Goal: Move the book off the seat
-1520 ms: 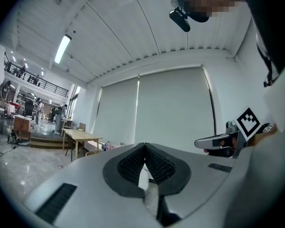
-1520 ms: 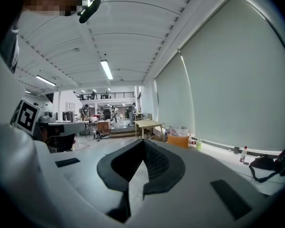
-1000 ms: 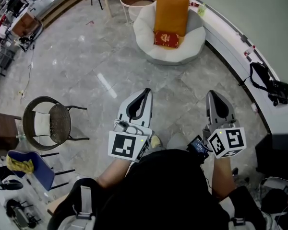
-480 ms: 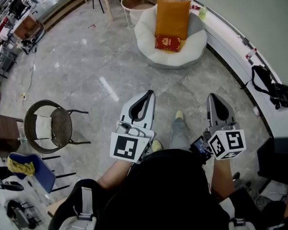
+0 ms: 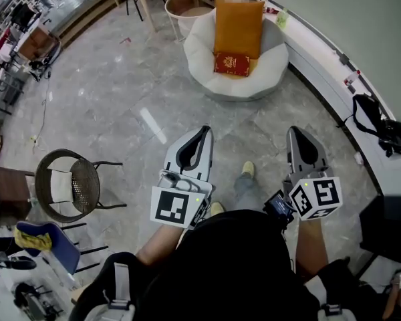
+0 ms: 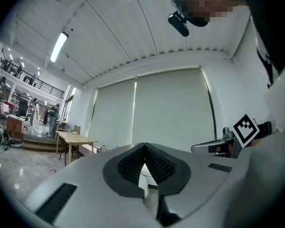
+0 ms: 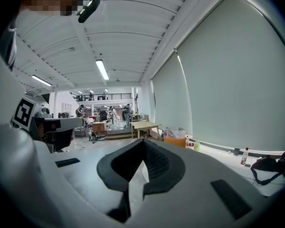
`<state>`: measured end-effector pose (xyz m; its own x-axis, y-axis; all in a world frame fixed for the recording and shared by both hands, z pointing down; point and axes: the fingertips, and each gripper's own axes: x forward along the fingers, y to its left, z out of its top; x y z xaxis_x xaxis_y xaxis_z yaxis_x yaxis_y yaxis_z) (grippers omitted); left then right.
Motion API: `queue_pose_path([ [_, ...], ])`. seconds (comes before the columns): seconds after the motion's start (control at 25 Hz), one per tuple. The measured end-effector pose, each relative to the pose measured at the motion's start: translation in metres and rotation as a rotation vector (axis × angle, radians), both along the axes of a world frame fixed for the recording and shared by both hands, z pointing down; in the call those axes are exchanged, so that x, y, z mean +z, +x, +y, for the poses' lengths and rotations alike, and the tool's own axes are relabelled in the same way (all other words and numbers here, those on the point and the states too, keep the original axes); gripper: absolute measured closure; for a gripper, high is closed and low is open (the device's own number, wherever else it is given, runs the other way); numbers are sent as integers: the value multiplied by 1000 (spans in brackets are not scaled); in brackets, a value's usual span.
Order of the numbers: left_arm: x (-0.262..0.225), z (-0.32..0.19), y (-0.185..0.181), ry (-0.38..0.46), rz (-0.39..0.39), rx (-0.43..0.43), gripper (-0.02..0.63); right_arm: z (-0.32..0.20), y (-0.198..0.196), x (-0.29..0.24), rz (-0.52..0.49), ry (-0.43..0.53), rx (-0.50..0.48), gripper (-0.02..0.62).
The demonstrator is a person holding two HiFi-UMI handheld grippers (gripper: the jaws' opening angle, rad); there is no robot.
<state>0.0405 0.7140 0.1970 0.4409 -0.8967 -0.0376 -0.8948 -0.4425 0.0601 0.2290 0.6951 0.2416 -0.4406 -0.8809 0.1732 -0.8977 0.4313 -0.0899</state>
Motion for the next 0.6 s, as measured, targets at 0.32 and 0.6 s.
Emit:
queue_pose_path([
  [0.32,10,-59,24,-17,-23,2,595,-58,29,16,37,-16,-2,584],
  [0.6,14,-120,50,-28,-61,-3,595,-121,63,13,43,-24,25,584],
])
